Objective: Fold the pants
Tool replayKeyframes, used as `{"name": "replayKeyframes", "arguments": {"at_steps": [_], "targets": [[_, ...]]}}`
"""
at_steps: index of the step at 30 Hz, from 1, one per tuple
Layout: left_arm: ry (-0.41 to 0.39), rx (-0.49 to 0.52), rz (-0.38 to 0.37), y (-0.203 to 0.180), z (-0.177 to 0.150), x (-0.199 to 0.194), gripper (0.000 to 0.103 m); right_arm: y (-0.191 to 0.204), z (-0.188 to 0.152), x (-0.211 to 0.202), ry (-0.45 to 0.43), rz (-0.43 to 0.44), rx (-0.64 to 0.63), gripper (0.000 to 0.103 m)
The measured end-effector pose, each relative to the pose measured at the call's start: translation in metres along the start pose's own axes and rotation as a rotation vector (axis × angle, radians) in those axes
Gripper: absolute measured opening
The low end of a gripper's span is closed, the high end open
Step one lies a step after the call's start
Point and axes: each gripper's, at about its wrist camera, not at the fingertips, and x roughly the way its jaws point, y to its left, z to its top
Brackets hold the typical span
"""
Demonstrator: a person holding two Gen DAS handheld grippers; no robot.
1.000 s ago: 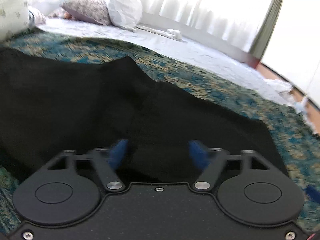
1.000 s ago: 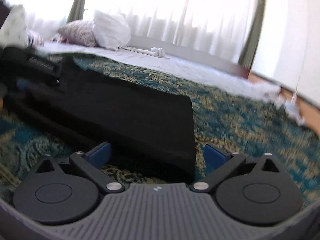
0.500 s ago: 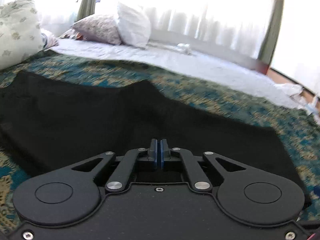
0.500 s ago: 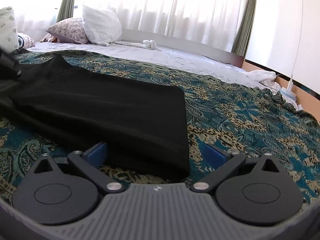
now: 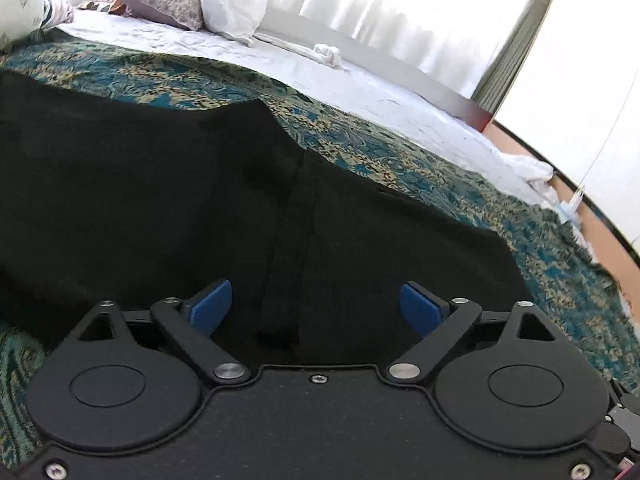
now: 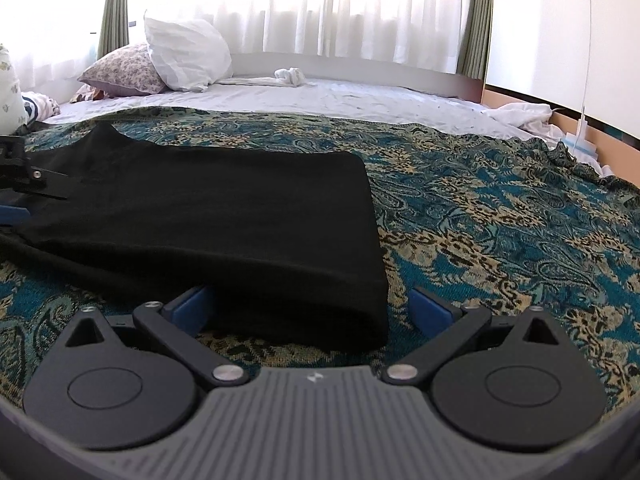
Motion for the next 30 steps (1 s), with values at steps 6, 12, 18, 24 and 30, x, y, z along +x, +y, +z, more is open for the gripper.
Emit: {"name": "replayKeyframes", "arguments": {"at_steps": [6,12,18,24,30], "targets": [[0.027,-0.062,-0.073,-0.002,0.004,0.008,0.082,0.0,-0.001,0.0,-0.004,-0.002,0.004,0.103],[0.03,0.059,0.074,-0.017,0.003,0.011,0.023,0.0,-0.002,0.0,-0.01,-0.011,0.008,0.103],[0.07,0.001,-0.08,-0.017,0.001,0.016,0.069,0.001,-0.002,-0.001,-0.01,-0.015,0.01,0.103],[0.01,0.039,0.068,-0.032,0.001,0.013,0.016,0.001,-0.002,-0.001,-0.014,-0.023,0.014,0.103],[-0.099,0.102,0.157,-0.026,0.014,-0.009,0.004,-0.001,-0.003,-0.001,-0.025,-0.062,0.042,0.103]]}}
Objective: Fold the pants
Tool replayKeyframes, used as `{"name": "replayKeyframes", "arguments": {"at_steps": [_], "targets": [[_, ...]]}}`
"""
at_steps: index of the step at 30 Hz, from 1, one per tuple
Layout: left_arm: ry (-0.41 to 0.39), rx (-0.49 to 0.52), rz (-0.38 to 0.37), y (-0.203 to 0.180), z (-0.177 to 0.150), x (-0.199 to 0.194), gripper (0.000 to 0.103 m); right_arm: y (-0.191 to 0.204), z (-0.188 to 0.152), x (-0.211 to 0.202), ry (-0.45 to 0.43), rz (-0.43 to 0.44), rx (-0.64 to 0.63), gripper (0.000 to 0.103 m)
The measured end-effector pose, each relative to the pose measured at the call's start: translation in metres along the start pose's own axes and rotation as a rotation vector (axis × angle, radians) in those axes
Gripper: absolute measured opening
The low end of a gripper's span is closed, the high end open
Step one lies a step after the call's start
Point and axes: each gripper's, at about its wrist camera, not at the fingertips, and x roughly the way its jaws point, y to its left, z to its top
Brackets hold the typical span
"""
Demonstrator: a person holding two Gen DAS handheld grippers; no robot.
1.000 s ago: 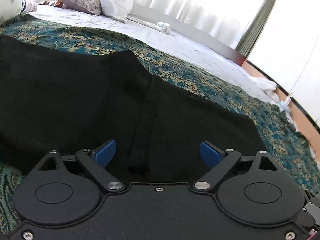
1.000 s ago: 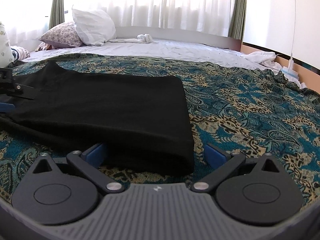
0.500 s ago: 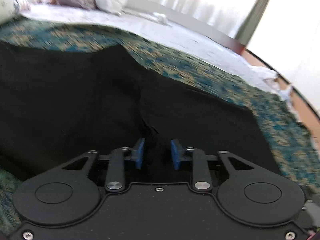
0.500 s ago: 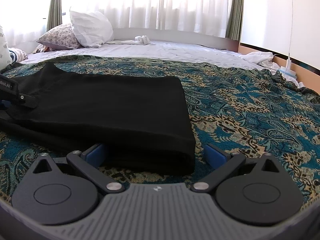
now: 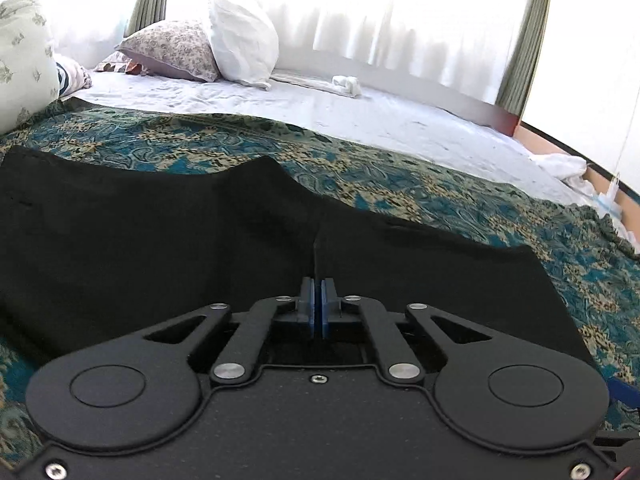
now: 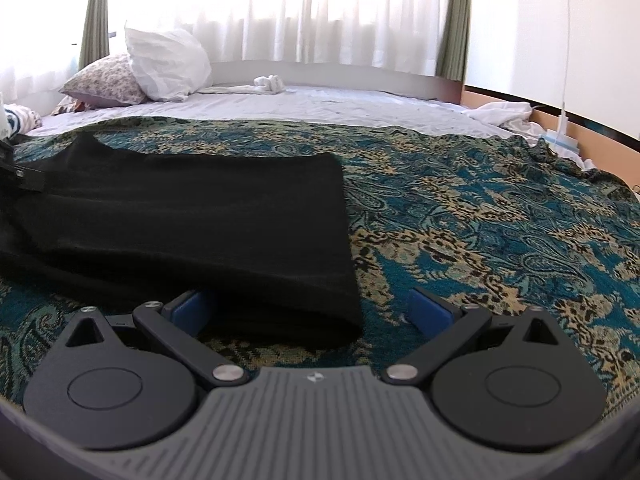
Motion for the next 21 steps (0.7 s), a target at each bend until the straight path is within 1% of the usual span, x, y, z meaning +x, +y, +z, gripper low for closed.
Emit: {"name": "replayKeyframes", "arguments": {"at_steps": [4,7,8,11,12,14,16,19,21], "targets": [[0.042,-0.018,0.047,0.016,-0.003,0.005,0.004,-0.001,0.002,-0.002,0.002,-0.045,0.001,0.103],[0.085,-0.03,0.046,0.024,-0.015,0.009,0.004,-0.004,0.003,-0.006,-0.008,-0.152,-0.004,0.097],[0.08,-0.027,0.041,0.024,-0.019,0.008,0.004,-0.007,0.003,-0.006,-0.004,-0.176,-0.001,0.093],[0.07,0.007,0.038,0.019,-0.021,0.007,0.005,-0.019,0.002,-0.008,-0.005,-0.164,0.019,0.089],[0.07,0.012,0.03,0.017,-0.021,0.007,0.005,-0.02,0.002,-0.01,-0.013,-0.172,0.014,0.088],[0.073,0.019,0.018,0.012,-0.021,0.009,0.005,-0.017,0.002,-0.016,-0.047,-0.203,-0.031,0.088],[0.069,0.039,0.019,0.008,-0.023,0.008,0.005,-0.015,0.001,-0.02,-0.067,-0.215,-0.075,0.088],[0.049,0.075,0.034,0.005,-0.024,0.008,0.005,-0.015,-0.001,-0.015,-0.029,-0.203,-0.082,0.088],[0.025,0.09,0.064,0.007,-0.021,0.006,0.005,-0.016,-0.001,-0.013,-0.022,-0.186,-0.071,0.089]]}}
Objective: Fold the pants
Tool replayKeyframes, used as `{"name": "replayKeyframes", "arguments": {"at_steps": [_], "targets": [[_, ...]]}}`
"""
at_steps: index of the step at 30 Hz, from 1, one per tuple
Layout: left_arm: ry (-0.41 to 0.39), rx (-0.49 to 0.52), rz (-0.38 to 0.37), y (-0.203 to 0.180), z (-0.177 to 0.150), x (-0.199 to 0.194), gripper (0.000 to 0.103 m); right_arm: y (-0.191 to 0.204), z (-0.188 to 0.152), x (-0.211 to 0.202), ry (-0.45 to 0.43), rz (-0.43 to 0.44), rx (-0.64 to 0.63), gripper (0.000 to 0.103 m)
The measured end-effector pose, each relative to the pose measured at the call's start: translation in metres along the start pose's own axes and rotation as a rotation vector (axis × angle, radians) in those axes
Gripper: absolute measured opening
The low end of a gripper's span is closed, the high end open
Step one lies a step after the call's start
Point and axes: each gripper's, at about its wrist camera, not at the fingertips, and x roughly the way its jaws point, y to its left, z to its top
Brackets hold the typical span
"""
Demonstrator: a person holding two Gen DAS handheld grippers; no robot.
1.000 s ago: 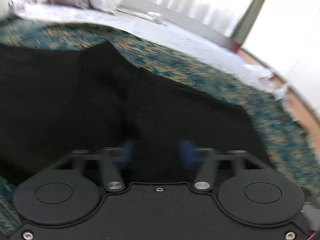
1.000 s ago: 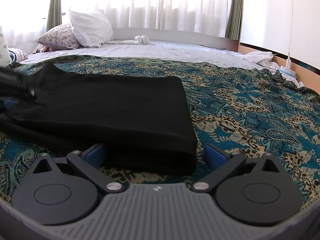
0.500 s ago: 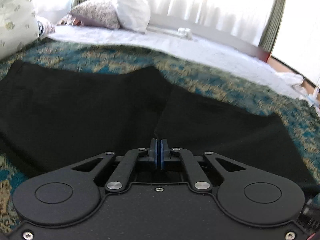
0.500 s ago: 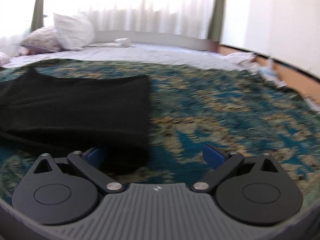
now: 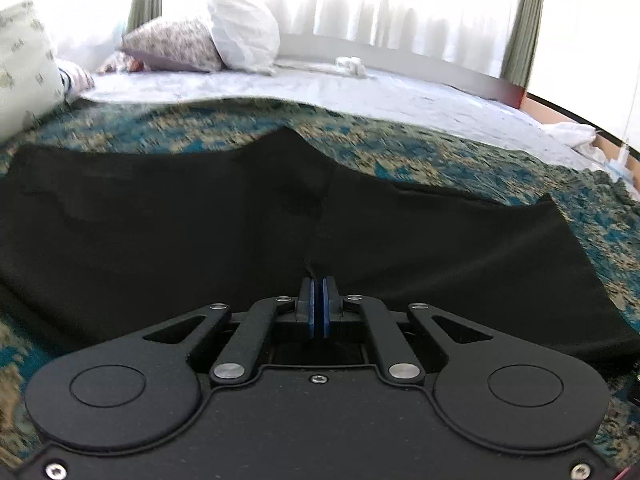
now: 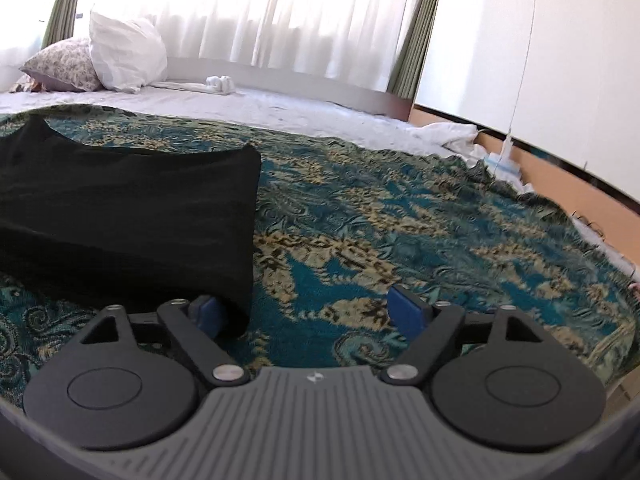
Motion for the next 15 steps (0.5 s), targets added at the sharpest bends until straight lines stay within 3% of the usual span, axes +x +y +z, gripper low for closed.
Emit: {"name": "replayKeyframes", "arguments": {"at_steps": [3,4,9,10,12,15], "targets": [[0.028,0.018,0.064,0.008,0.005,0.008,0.003,0.003,0.001,0.001,0.005,-0.003,-0.018,0.09],[0.061,0.017,0.054,0.012,0.005,0.013,0.003,0.003,0.001,0.002,0.008,-0.001,-0.02,0.09],[0.055,0.028,-0.012,0.02,0.017,0.004,0.01,0.004,0.0,0.005,0.015,0.008,-0.03,0.091],[0.043,0.014,-0.05,0.021,0.023,0.003,0.014,0.005,0.0,0.005,0.016,0.005,-0.034,0.091],[0.034,-0.002,-0.133,0.02,0.039,0.005,0.035,0.007,0.003,0.002,0.017,0.007,-0.043,0.091],[0.015,0.004,-0.197,0.007,0.057,0.018,0.057,0.012,0.007,-0.005,0.009,0.045,-0.058,0.091]]}}
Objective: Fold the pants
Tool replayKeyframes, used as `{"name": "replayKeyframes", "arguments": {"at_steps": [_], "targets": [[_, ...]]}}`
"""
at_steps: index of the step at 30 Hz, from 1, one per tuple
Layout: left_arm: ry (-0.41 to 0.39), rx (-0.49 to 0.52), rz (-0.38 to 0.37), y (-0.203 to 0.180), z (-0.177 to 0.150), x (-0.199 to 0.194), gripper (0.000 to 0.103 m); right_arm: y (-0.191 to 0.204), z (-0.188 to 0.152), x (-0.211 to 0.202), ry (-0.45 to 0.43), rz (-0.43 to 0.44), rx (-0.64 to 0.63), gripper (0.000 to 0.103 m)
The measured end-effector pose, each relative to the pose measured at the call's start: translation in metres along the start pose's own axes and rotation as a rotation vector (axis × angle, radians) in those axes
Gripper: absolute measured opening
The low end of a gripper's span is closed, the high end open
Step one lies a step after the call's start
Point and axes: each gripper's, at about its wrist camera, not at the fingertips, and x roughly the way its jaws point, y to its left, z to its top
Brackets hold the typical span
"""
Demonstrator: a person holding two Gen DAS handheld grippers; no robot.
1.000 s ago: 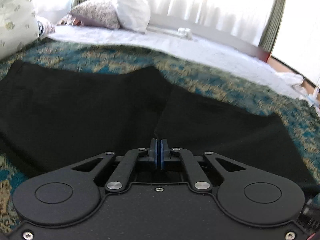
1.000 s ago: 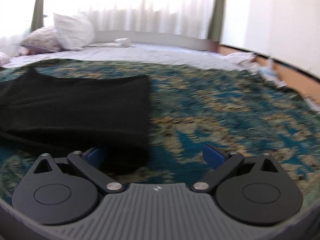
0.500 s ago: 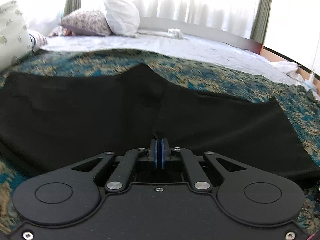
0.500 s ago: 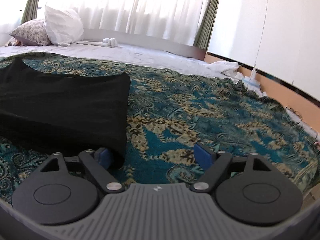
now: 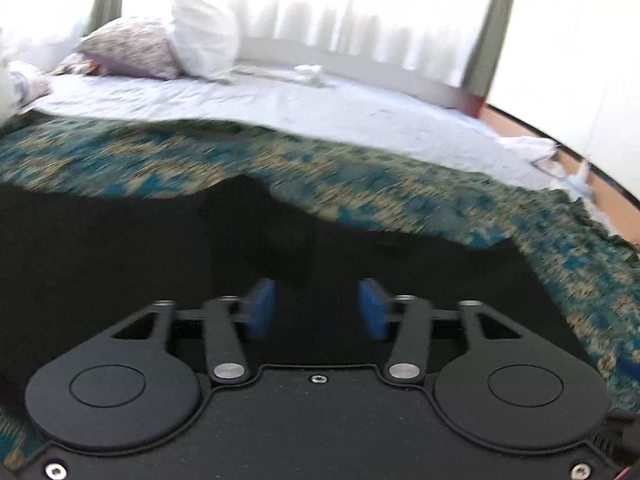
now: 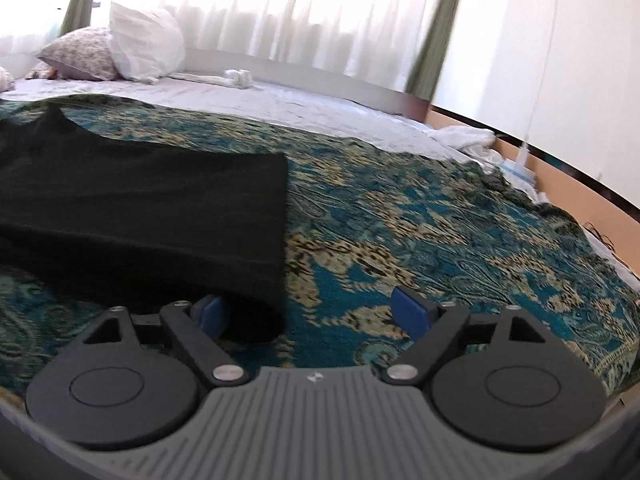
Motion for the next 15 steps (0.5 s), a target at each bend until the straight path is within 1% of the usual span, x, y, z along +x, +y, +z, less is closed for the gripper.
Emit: {"name": "replayKeyframes", "arguments": {"at_steps": [1,3,6,8,9,11,12,13,14,15], "targets": [[0.004,0.008,0.0,-0.004,0.005,0.01,0.057,0.002,0.001,-0.001,-0.006,0.008,-0.01,0.091],[0.045,0.006,0.006,-0.009,0.016,0.036,0.057,0.006,0.002,-0.003,-0.017,0.008,-0.036,0.091],[0.113,-0.038,-0.004,-0.008,0.028,0.074,0.057,0.01,0.002,-0.003,-0.023,0.0,-0.057,0.091],[0.15,-0.069,0.011,-0.006,0.031,0.094,0.057,0.009,0.002,-0.005,-0.02,0.007,-0.051,0.091],[0.159,-0.085,0.012,-0.005,0.031,0.102,0.058,0.008,0.001,-0.006,-0.019,0.013,-0.045,0.091],[0.148,-0.104,0.002,-0.002,0.032,0.113,0.061,0.006,0.0,-0.008,-0.021,0.024,-0.037,0.091],[0.145,-0.108,0.003,-0.002,0.032,0.117,0.055,0.005,-0.001,-0.009,-0.022,0.029,-0.035,0.091],[0.136,-0.106,0.017,-0.003,0.033,0.119,0.04,0.004,-0.001,-0.008,-0.021,0.03,-0.034,0.091],[0.123,-0.086,0.063,-0.004,0.034,0.121,0.007,0.004,-0.002,-0.008,-0.02,0.029,-0.033,0.091],[0.119,-0.061,0.097,-0.007,0.036,0.122,0.008,0.004,-0.002,-0.007,-0.019,0.026,-0.031,0.091]]}}
